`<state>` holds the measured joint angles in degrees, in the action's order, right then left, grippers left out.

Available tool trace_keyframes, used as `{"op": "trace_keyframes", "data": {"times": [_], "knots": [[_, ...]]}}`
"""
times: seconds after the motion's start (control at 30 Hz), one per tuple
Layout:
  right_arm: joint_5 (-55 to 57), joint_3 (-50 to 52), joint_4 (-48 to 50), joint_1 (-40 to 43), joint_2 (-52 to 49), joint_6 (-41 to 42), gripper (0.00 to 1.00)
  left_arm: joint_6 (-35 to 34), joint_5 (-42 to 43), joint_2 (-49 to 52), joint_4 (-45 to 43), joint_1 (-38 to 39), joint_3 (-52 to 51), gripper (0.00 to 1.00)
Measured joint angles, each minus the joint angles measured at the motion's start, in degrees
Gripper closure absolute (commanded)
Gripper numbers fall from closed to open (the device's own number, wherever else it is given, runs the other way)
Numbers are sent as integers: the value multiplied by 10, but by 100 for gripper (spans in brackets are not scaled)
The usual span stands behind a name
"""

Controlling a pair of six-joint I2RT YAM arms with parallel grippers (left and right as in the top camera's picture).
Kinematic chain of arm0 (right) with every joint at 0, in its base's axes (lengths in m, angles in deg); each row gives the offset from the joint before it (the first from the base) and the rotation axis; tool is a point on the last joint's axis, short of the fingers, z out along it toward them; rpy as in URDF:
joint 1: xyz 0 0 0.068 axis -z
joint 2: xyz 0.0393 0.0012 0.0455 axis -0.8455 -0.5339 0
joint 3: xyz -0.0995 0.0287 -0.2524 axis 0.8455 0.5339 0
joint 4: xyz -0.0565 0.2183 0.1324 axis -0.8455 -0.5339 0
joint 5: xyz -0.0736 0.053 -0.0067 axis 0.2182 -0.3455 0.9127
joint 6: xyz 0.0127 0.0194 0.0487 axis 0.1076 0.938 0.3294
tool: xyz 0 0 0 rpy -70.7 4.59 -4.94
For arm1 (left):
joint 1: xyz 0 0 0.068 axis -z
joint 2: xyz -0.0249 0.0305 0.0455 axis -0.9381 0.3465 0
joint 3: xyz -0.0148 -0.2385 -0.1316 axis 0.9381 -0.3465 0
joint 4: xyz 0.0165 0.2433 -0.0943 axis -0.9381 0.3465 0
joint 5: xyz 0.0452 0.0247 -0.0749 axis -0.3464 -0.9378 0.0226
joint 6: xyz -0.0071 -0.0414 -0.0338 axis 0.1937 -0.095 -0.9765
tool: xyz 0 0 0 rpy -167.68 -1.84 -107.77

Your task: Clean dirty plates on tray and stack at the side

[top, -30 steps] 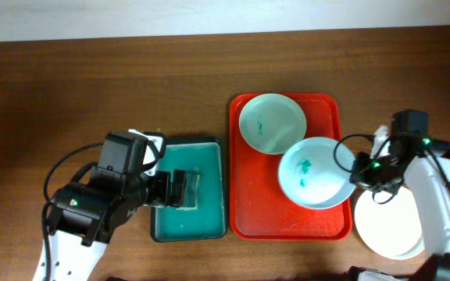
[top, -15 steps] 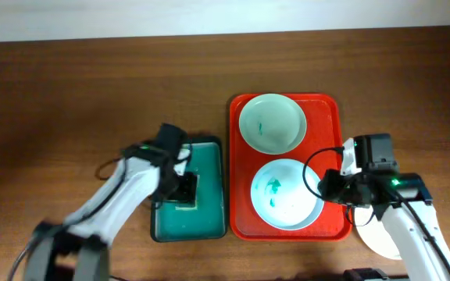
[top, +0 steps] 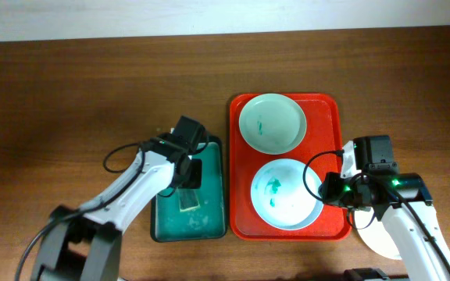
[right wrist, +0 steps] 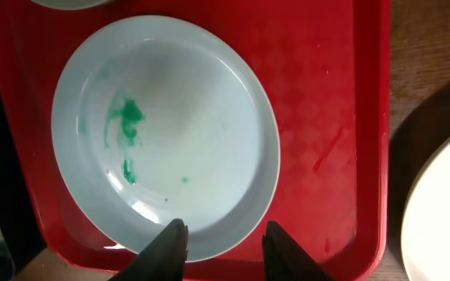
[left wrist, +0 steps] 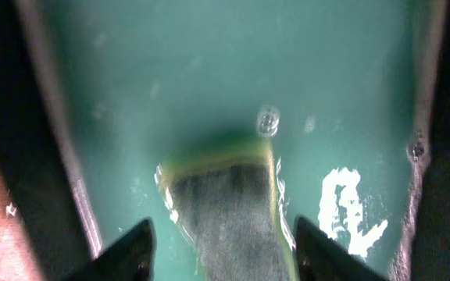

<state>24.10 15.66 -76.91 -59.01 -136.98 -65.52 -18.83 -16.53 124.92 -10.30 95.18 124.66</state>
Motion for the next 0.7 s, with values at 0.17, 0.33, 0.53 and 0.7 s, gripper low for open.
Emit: {"op": "trace_keyframes", "data": {"times": [0.17, 0.33, 0.53, 0.7], "knots": [[-2, 0, -29, 0, 0, 0, 65, -6, 13, 71, -24, 1, -9, 100], [20, 0, -23, 46, -3, 44, 59, -1, 14, 45, 73, 1, 60, 43], [23, 0, -26, 47, -22, 35, 58, 1, 42, 22, 13, 1, 4, 86], [33, 0, 1, 47, -99, 33, 57, -18, 79, 22, -40, 1, -39, 100]]}}
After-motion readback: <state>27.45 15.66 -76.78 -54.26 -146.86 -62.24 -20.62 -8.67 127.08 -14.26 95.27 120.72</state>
